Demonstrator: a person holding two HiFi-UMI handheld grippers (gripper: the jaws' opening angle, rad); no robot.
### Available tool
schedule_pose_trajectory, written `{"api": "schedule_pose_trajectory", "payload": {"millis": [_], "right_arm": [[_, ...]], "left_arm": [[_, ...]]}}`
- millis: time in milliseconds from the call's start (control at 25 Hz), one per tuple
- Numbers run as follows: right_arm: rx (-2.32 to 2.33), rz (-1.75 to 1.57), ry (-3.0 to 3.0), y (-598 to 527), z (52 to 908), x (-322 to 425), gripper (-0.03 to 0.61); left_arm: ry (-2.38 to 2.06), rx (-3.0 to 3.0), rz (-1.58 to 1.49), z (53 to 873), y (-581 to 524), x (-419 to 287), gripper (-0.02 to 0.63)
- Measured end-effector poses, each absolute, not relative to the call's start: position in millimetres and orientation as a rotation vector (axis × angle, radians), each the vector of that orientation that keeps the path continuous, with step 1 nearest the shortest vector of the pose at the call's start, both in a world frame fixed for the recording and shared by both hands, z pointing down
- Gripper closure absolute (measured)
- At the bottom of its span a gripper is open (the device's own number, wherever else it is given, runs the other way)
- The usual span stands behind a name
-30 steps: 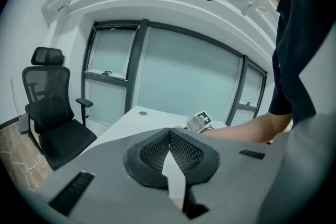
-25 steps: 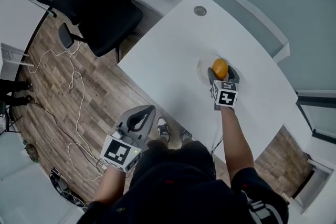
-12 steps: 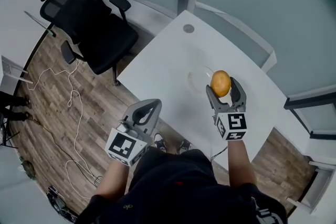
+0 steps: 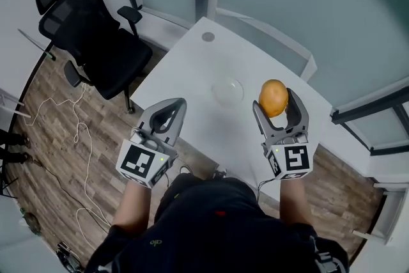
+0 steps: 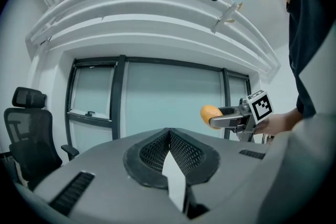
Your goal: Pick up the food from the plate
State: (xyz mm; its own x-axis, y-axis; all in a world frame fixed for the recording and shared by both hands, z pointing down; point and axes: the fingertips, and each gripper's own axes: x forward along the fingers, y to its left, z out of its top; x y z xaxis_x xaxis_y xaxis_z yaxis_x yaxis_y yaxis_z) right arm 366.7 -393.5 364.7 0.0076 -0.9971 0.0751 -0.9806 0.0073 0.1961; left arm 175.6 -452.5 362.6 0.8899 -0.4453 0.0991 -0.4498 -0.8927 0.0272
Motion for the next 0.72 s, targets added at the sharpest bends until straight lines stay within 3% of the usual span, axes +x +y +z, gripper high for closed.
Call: {"api": "schedule_pose_trajectory", "payload": {"millis": [720], "right_arm": [[2.04, -0.217, -2.141, -383, 338, 333, 0.207]], "left_arm": [[-0.701, 3.037, 0.083, 344, -444, 163, 0.594]]}}
